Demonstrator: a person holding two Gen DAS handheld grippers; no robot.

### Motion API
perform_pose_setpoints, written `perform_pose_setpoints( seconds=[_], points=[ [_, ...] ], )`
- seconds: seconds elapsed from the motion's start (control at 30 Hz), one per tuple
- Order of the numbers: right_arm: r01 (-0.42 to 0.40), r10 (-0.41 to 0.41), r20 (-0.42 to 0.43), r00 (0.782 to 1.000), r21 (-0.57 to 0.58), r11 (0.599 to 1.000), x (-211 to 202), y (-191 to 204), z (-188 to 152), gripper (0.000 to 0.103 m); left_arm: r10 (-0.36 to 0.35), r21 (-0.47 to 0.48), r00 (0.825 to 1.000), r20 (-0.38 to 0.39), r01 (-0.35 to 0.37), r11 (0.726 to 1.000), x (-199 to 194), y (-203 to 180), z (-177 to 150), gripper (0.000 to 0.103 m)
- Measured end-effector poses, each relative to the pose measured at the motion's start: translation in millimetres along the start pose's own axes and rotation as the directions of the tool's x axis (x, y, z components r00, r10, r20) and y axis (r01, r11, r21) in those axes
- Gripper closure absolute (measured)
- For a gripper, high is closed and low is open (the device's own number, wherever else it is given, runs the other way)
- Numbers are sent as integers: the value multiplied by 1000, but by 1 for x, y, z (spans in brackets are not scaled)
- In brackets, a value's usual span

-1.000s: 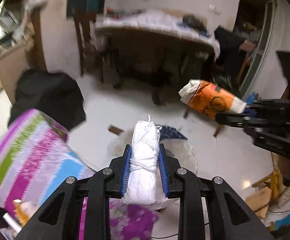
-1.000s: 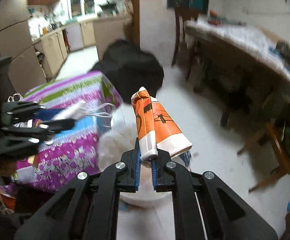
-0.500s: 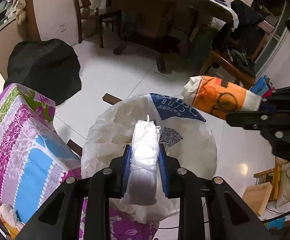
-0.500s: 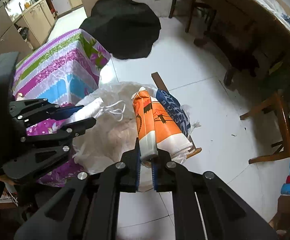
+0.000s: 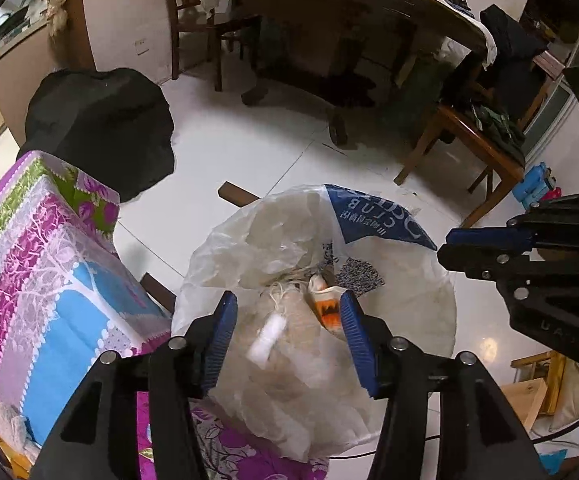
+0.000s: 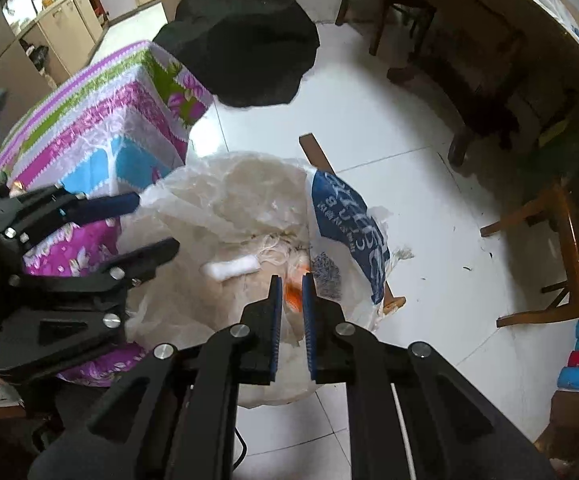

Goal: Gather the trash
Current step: 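Open both tools to drop the cloth and tube into the bag, then grasp the yellow sponge with the right tool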

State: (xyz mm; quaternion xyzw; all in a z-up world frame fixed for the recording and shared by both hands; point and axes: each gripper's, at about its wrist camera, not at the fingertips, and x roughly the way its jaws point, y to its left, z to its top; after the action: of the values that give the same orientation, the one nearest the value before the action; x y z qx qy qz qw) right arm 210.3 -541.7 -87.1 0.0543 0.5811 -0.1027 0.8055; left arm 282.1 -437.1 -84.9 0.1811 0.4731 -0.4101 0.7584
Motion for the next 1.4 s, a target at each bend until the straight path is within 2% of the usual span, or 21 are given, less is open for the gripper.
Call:
perform_pose_setpoints(
  seconds=[0.17,0.3,0.33,0.43,0.5,0.57,0.6,0.73,0.83,0.93,1.1,1.23,1.3,1.33,1.4],
  points=[
    [15,-15,7,1000,-1,1000,-1,2,-3,93,28,-9,999,22,-28,1000,-8,7,-8,49],
    [-4,0,119,993,30,1000,-16,7,-15,93,90,24,988,129,-94,995,-39,8,-27,49],
    [4,-12,170,985,47,999,-22,9,-23,93,112,36,976,187,-120,992,-55,9,-38,49],
    [40,-57,290,955,65,997,-37,21,-45,93,135,47,948,287,-154,987,-88,17,-63,49],
    [49,-77,359,930,85,995,-45,31,-63,93,160,32,921,354,-183,983,-114,29,-85,49],
    [45,-81,400,913,99,994,-50,38,-73,93,179,7,902,394,-198,980,-133,40,-103,49],
    [35,-76,417,906,105,994,-52,44,-80,93,197,-17,885,422,-209,978,-147,51,-116,49],
    [25,-53,454,889,66,998,-59,78,-90,93,259,-114,840,477,-233,966,-185,86,-159,48],
    [20,-29,465,885,26,999,-62,105,-88,93,361,-194,797,484,-305,932,-209,115,-193,48],
    [-6,14,468,884,-19,1000,-64,133,-84,93,439,-262,770,463,-354,898,-229,141,-226,48],
    [-34,79,481,873,-101,994,-67,180,-83,92,538,-389,724,433,-388,836,-262,177,-277,48],
    [-71,130,476,870,-139,988,-66,206,-84,92,576,-453,715,396,-393,800,-277,203,-304,46],
    [-107,167,476,863,-151,983,-65,214,-86,92,613,-482,697,372,-420,769,-285,210,-324,46],
    [-119,179,474,862,-154,981,-64,217,-87,92,621,-486,693,367,-426,763,-288,212,-331,46],
    [-132,192,464,865,-160,978,-59,224,-89,92,650,-503,671,357,-448,739,-296,212,-349,43]
  ],
)
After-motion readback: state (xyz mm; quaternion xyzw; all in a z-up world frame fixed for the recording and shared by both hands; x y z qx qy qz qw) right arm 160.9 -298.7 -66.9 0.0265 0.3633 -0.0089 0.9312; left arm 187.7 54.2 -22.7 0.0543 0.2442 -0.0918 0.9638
